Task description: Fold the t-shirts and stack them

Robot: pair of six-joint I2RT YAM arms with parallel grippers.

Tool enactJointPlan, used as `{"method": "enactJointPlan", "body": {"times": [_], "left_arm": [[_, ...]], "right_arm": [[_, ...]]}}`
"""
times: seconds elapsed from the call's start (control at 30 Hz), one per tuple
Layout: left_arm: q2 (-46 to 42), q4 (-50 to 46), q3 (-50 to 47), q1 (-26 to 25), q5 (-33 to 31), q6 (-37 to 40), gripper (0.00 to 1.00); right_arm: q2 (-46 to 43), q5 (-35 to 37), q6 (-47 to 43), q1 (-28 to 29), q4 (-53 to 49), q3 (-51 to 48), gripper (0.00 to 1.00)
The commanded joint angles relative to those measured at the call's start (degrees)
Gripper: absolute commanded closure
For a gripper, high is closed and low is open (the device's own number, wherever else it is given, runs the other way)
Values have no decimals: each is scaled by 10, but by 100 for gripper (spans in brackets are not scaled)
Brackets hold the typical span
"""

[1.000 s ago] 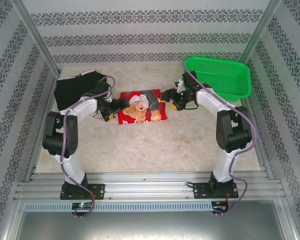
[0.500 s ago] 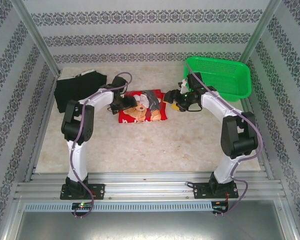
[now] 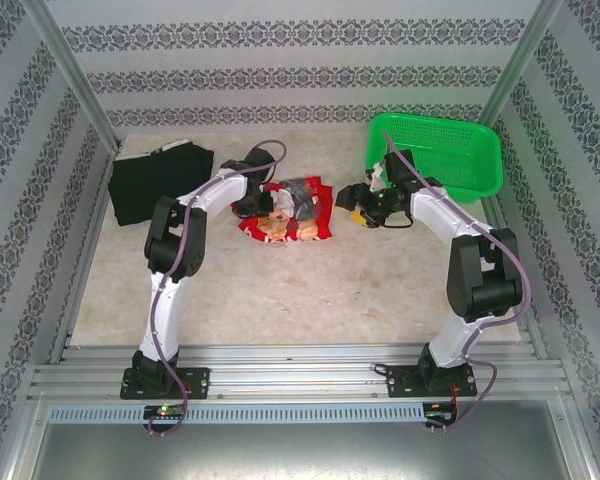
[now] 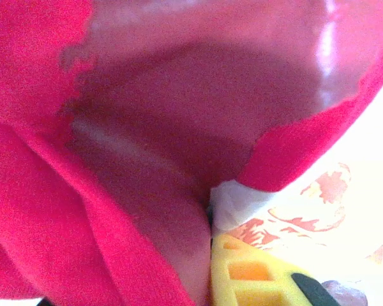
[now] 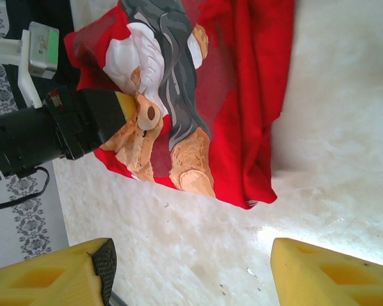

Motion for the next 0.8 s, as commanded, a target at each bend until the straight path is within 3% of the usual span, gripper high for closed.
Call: {"method": "enactJointPlan", "body": {"times": [0.0,0.53,0.77], "left_arm": [[24,-66,43,0,-60,47,90],[14,-111,278,9,-255,239,96],[11,-94,304,48,-279,315,96]], "right_arm": [[-20,-15,-9,-7,13,-12,34],[-20,-5,6,-8,26,-26,38],[-19,-3,6,-6,21,-29,38]]}}
